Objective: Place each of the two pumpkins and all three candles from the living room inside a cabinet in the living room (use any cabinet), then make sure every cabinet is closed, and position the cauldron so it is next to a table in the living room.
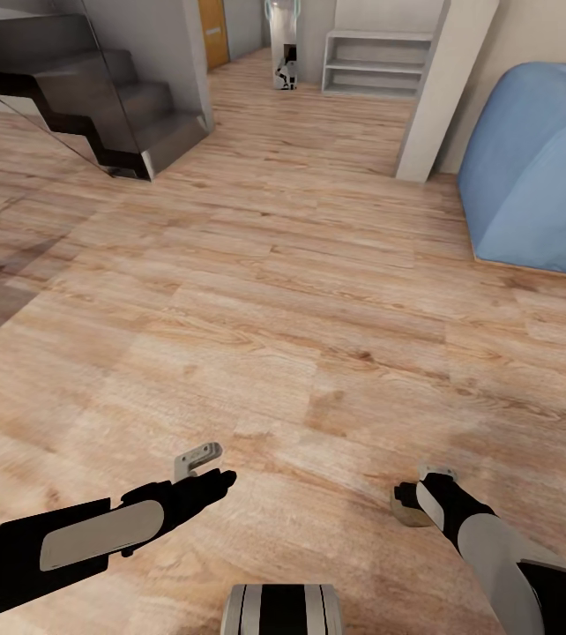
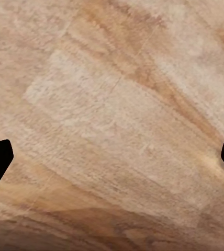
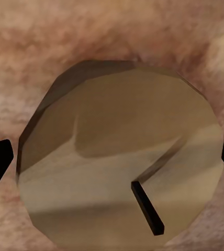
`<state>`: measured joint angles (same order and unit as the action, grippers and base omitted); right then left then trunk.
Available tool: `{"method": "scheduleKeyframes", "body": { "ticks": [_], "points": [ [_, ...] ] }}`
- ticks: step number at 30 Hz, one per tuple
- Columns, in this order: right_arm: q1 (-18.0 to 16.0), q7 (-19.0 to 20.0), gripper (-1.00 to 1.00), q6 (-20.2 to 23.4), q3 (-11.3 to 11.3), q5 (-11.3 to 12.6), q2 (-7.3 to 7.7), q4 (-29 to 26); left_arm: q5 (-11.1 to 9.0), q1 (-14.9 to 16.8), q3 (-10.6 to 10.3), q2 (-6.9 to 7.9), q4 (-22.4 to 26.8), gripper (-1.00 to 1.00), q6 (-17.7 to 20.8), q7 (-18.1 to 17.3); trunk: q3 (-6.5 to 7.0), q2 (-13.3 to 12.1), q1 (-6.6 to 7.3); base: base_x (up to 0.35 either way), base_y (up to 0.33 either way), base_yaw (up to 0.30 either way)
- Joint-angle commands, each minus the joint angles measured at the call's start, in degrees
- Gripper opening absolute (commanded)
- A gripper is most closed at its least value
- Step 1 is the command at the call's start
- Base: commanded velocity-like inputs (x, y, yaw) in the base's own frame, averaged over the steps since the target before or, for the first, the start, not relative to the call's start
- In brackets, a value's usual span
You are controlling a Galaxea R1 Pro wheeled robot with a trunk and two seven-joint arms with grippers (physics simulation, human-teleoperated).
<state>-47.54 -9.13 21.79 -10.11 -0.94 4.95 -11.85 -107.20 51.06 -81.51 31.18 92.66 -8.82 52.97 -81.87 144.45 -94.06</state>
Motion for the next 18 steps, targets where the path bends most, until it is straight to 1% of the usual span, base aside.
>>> {"method": "scheduleKeyframes", "body": {
  "ticks": [1, 4, 7, 18],
  "points": [
    [0.0, -0.1, 1.0, 0.3, -0.3, 0.0, -0.02, -0.1, -0.5, 0.1, -0.1, 0.02, 0.1, 1.0, -0.6, 0.0, -0.04, 0.0, 0.01, 0.0, 0.0, 0.0],
    [0.0, -0.1, 1.0, 0.3, -0.3, 0.0, -0.02, -0.1, -0.5, 0.1, -0.1, 0.02, 0.1, 1.0, -0.6, 0.0, -0.04, 0.0, 0.01, 0.0, 0.0, 0.0],
    [0.0, -0.1, 1.0, 0.3, -0.3, 0.0, -0.02, -0.1, -0.5, 0.1, -0.1, 0.02, 0.1, 1.0, -0.6, 0.0, -0.7, 0.1, -0.07, 0.0, 0.0, 0.0],
    [0.0, -0.1, 1.0, 0.3, -0.3, 0.0, -0.02, -0.1, -0.5, 0.1, -0.1, 0.02, 0.1, 1.0, -0.6, -0.1, -0.7, 0.1, -0.07, 0.0, 0.0, 0.0]
  ]
}}
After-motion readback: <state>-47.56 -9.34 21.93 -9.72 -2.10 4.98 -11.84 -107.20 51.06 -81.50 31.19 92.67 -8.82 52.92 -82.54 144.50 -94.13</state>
